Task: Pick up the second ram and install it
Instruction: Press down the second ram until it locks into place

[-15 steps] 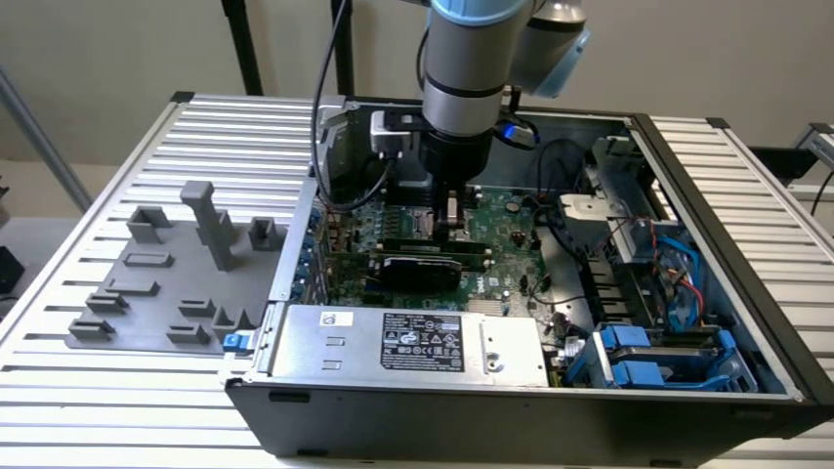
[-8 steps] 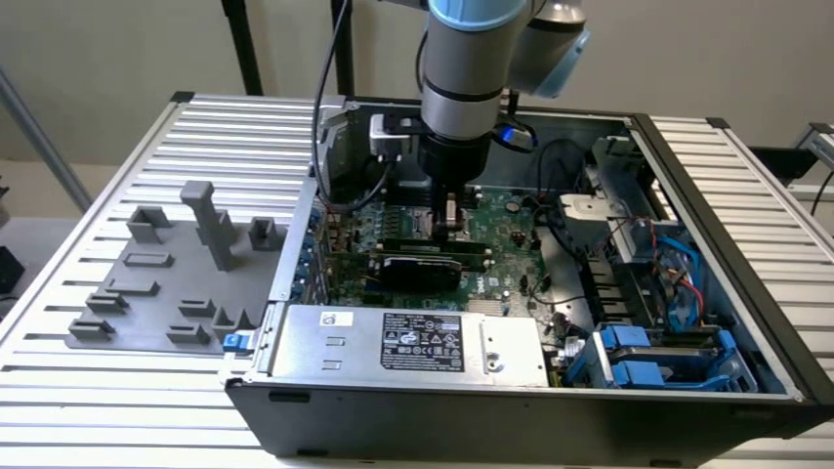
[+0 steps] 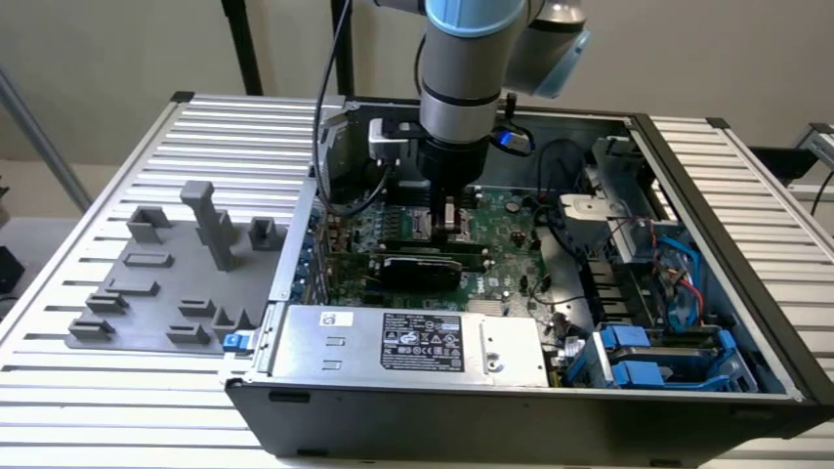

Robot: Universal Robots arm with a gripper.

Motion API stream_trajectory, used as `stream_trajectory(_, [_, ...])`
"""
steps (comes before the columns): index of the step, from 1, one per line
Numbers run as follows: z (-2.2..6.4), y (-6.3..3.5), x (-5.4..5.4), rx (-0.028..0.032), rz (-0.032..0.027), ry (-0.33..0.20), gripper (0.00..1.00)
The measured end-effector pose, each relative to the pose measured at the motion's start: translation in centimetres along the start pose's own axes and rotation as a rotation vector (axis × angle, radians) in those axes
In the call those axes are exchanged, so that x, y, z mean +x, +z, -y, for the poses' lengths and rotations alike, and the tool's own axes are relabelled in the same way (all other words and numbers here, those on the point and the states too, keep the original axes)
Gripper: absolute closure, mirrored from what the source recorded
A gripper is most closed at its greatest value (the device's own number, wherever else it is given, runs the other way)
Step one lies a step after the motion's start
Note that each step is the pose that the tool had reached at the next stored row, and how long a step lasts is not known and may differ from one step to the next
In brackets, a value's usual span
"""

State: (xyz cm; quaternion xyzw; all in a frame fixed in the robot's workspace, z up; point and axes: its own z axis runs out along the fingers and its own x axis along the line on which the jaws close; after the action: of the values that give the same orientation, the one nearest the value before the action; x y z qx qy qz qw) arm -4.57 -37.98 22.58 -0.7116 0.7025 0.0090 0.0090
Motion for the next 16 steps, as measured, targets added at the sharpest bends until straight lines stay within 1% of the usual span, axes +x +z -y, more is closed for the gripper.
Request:
stream_trajectory(2, [-0.01,0.00,0.0,0.0002,0.0007,0.000,0.89])
stream_trajectory(4, [0.00,-0.19,0.0,0.0012,0.0029,0.000,0.89])
stream_trajectory(5, [-0.01,-0.36,0.0,0.0010,0.0029,0.000,0.89])
stream_trajectory(6, [-0.02,-0.56,0.0,0.0004,0.0012,0.000,0.89])
stream_trajectory(12, [-0.01,-1.35,0.0,0.0002,0.0007,0.000,0.89])
stream_trajectory(16, [-0.01,-1.51,-0.1,0.0004,0.0010,0.000,0.89])
